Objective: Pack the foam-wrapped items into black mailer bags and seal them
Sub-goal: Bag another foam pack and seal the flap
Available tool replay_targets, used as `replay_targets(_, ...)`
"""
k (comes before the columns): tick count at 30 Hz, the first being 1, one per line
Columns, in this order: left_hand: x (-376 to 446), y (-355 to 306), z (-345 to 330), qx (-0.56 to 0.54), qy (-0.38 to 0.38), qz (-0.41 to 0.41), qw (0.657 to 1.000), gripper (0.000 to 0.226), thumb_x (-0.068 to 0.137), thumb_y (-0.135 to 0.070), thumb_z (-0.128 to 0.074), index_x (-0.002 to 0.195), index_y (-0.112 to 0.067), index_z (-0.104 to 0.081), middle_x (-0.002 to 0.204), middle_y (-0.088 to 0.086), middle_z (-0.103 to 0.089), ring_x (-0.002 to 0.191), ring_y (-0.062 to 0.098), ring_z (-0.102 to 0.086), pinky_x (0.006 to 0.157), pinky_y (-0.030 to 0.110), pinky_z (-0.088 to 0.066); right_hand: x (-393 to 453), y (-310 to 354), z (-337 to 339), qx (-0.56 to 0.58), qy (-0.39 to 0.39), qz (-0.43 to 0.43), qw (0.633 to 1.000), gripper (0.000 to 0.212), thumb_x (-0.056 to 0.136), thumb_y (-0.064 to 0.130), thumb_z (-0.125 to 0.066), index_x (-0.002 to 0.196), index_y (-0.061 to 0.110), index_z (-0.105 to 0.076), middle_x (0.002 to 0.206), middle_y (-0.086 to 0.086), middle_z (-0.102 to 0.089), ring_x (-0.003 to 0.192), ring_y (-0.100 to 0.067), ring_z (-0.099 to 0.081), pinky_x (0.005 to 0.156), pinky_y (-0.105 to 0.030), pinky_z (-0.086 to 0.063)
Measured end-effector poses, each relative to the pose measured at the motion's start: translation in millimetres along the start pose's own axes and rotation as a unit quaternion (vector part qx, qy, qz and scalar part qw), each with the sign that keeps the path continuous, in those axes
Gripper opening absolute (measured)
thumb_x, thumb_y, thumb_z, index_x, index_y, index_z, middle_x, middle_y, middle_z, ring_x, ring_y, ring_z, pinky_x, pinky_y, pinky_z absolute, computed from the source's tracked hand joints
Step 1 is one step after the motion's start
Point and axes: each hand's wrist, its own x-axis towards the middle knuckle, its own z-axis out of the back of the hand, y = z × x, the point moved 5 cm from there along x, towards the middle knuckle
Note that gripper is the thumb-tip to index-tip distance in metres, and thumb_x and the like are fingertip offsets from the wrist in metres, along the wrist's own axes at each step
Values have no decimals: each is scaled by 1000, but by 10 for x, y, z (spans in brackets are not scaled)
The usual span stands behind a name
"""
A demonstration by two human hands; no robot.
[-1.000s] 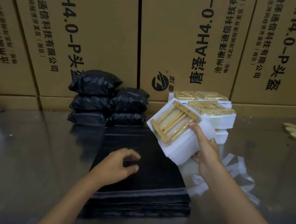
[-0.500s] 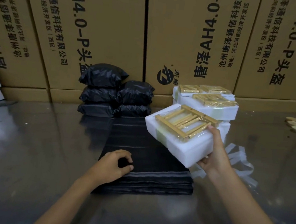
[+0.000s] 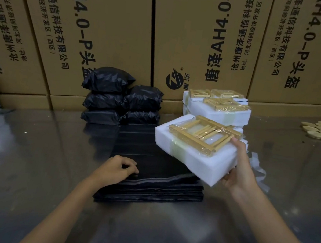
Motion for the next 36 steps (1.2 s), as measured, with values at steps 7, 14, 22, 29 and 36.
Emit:
replay_targets(7,-54,71,9,21,-94,-15,995,8,86,-28,-75,90,-30,-68,108,-16,-64,109,6,-56,88,18,-37,-53,-2,15,8,-5,-9,1000,46,75,60,-73,109,29,-68,93,4,-79,92,-17,-72,75,-35,-59)
replay_targets(14,-57,139,73,40,-41,-7,998,22,90,-10,-65,99,-28,-74,126,-12,-63,122,6,-52,105,18,-34,-100,-40,39,1,10,-9,1000,46,79,61,-68,114,31,-68,98,6,-79,92,-16,-73,66,-32,-57)
replay_targets(22,-129,91,160,-44,-118,-14,992,13,83,-23,-78,72,-28,-73,82,-16,-73,86,-3,-64,77,17,-46,-113,-81,74,15,2,-26,1000,55,75,63,-71,117,29,-67,98,5,-79,96,-18,-72,61,-29,-57)
replay_targets(29,-79,3,42,36,-40,-47,997,26,77,-40,-81,90,-33,-59,98,-16,-63,98,1,-57,87,26,-45,-100,-112,69,18,19,-22,999,60,69,65,-75,118,30,-70,107,3,-77,104,-21,-72,99,-47,-53)
replay_targets(36,15,31,124,51,-70,-42,995,15,93,-19,-64,94,-33,-70,104,-13,-69,99,8,-63,87,23,-48,-126,-58,51,4,28,-15,999,52,76,65,-69,115,31,-70,103,5,-78,86,-13,-76,64,-30,-58)
